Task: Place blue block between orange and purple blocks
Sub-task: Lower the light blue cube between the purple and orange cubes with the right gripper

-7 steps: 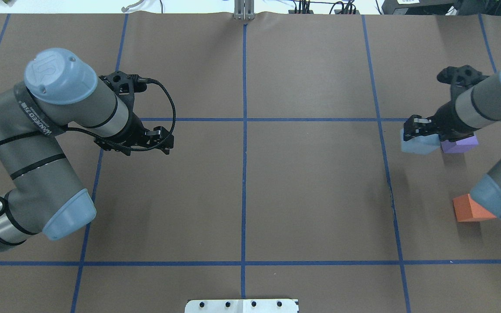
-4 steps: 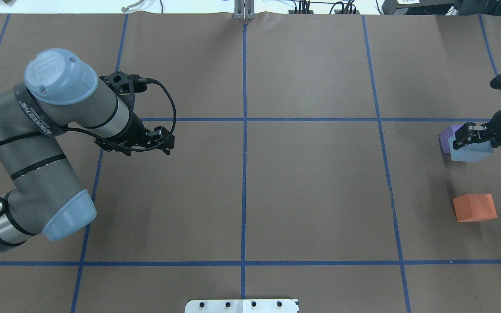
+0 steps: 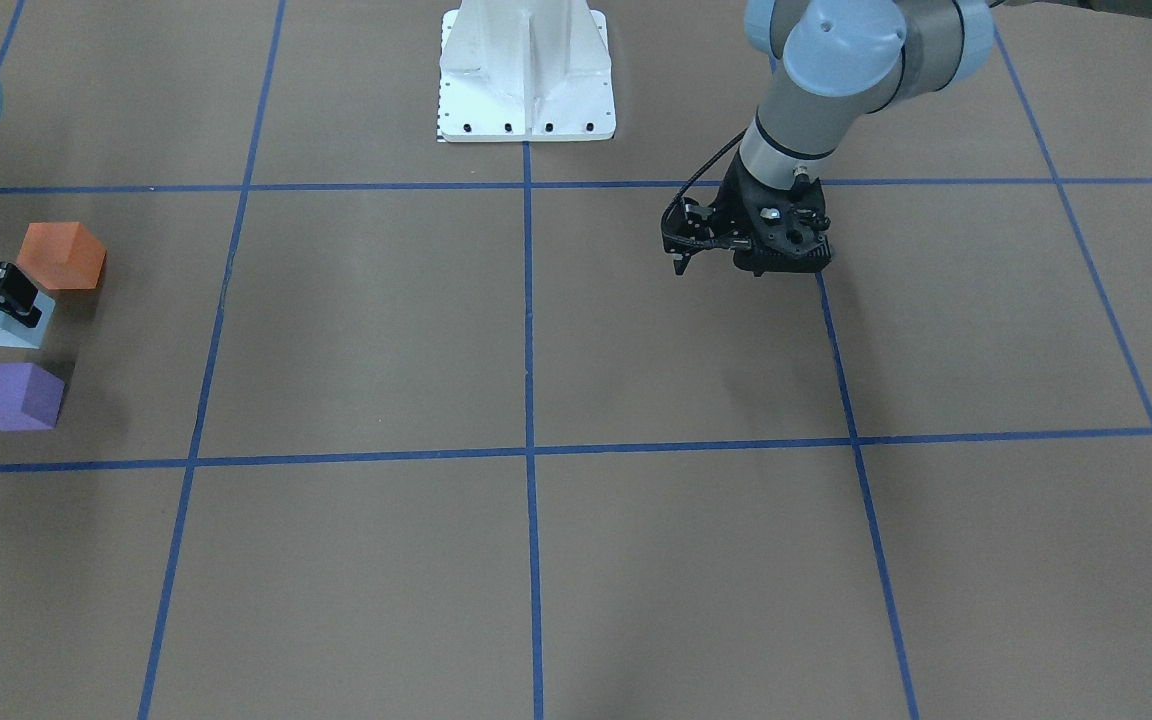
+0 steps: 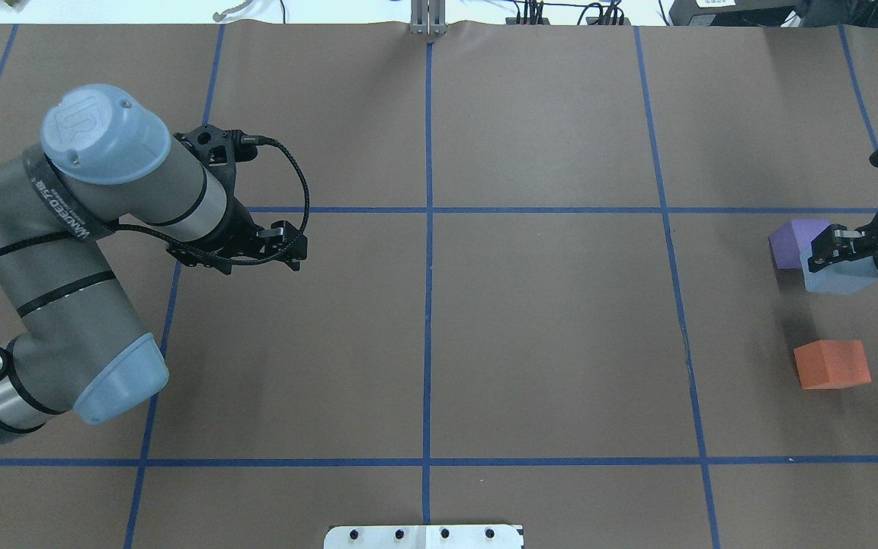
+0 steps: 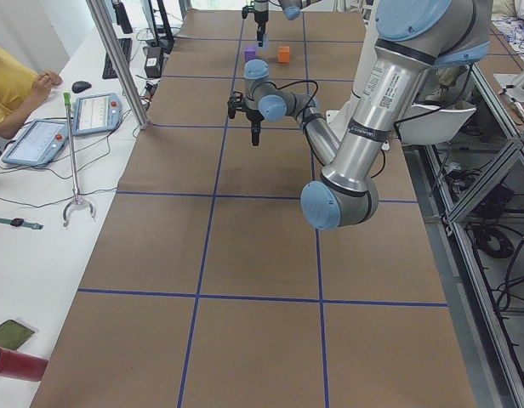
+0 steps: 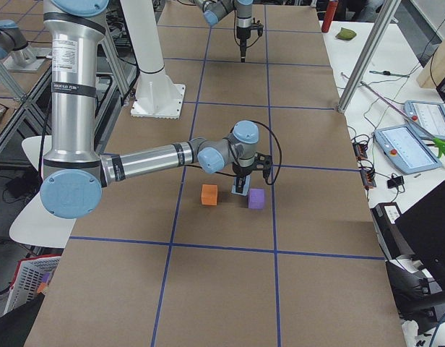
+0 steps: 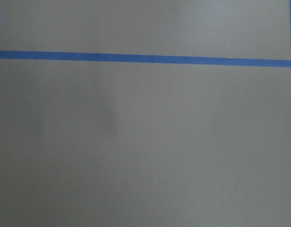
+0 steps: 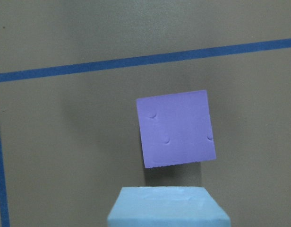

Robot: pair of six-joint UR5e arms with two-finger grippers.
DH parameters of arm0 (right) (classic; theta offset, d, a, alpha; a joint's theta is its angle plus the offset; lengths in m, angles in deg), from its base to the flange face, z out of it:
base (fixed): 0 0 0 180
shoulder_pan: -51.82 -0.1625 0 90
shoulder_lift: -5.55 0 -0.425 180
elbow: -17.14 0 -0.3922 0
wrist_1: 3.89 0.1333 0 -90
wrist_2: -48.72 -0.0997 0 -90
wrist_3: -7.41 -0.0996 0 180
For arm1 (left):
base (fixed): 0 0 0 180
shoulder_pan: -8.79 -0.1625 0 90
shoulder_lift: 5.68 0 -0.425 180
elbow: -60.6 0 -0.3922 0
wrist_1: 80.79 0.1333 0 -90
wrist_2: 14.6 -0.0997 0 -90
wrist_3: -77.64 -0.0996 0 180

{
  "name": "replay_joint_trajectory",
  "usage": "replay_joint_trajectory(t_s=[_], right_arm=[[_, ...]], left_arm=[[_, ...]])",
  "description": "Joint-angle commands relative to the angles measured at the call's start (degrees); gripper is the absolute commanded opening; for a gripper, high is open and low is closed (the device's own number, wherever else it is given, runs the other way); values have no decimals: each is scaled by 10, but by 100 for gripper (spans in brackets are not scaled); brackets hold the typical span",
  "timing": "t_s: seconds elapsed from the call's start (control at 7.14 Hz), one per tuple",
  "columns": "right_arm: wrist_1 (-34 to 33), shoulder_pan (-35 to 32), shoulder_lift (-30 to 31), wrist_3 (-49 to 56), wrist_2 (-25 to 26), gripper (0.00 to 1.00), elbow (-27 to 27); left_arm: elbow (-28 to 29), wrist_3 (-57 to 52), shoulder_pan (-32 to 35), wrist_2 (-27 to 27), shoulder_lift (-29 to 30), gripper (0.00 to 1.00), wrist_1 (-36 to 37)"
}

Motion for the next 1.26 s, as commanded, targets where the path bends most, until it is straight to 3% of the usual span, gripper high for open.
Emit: replay_joint_trajectory(t_s=[0.0, 1.12], right_arm=[[0, 2, 4, 3, 0, 0, -6], [0, 39, -5, 5, 3, 0, -49]], left_arm=[[-4, 4, 0, 0, 0, 100, 1], [-4, 4, 0, 0, -1, 100, 1]])
